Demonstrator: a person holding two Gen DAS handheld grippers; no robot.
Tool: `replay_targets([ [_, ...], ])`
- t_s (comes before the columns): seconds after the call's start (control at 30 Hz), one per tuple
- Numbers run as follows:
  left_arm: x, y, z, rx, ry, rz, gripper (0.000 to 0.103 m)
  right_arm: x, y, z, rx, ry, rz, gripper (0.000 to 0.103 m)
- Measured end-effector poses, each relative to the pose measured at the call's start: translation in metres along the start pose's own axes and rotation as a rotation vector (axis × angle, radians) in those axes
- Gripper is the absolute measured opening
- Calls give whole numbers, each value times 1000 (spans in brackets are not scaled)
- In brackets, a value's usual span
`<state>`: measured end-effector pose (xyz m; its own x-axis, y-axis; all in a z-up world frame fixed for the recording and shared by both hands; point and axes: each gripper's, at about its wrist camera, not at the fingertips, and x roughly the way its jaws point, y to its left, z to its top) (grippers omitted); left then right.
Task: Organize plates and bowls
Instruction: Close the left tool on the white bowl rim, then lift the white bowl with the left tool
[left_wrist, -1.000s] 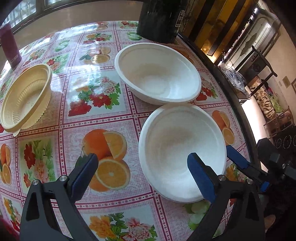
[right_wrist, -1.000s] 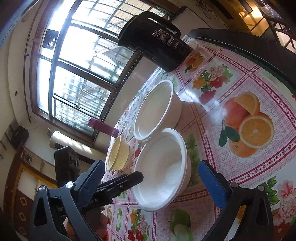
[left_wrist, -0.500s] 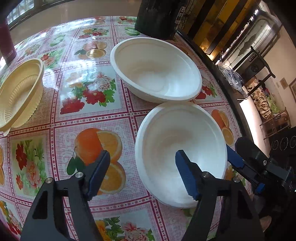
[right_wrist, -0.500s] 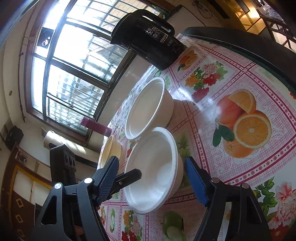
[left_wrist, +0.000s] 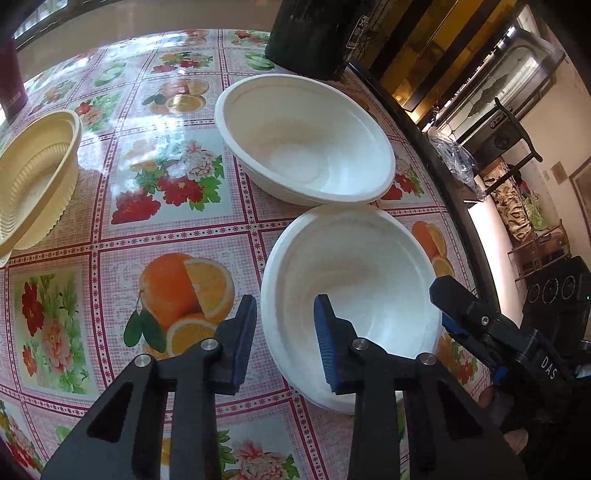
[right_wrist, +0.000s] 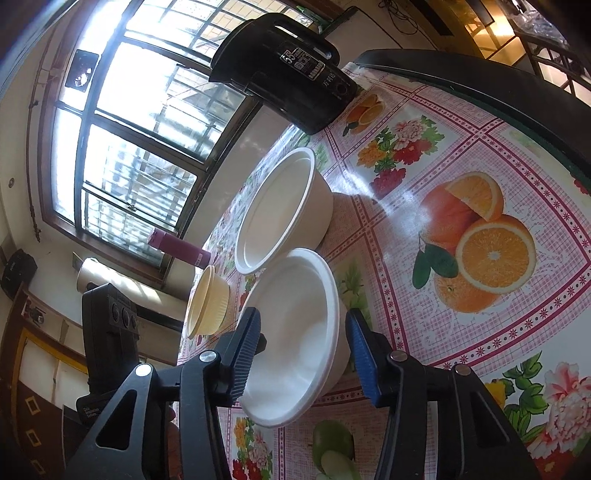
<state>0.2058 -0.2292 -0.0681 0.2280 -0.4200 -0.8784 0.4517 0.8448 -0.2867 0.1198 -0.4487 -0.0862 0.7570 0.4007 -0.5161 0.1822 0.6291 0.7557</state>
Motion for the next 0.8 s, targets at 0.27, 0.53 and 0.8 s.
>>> replay_targets([
  [0.27, -3, 0, -1, 13, -14, 12, 17, 1, -4, -1, 4, -1, -39, 22],
  [0.53, 1, 4, -2, 12, -10, 14, 9, 3, -6, -1, 4, -5, -73, 10],
  [0.8, 0, 1, -5, 28, -22, 14, 10, 2, -6, -2, -1, -12, -79, 9],
])
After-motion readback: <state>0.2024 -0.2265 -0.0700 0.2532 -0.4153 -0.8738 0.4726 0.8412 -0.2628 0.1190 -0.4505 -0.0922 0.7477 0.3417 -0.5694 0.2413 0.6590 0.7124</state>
